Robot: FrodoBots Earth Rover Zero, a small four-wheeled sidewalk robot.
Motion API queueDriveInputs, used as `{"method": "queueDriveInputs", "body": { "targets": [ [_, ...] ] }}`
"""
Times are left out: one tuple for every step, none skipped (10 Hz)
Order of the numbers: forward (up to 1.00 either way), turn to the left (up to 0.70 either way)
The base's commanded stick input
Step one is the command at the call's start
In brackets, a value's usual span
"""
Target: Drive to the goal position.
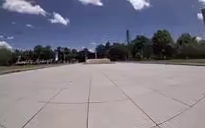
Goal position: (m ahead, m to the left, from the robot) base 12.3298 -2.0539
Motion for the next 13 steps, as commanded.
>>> {"method": "queueDriveInputs", "body": {
  "targets": [
    [0.50, 0.00],
    [0.50, 0.00],
    [0.50, 0.00],
    [0.50, 0.00],
    [0.50, 0.00],
    [0.50, 0.00],
    [0.50, 0.00],
    [0.50, 0.00],
    [0.50, 0.00],
    [0.50, 0.00],
    [0.50, 0.00],
    [0.50, 0.00],
    [0.50, 0.00]
  ]
}}
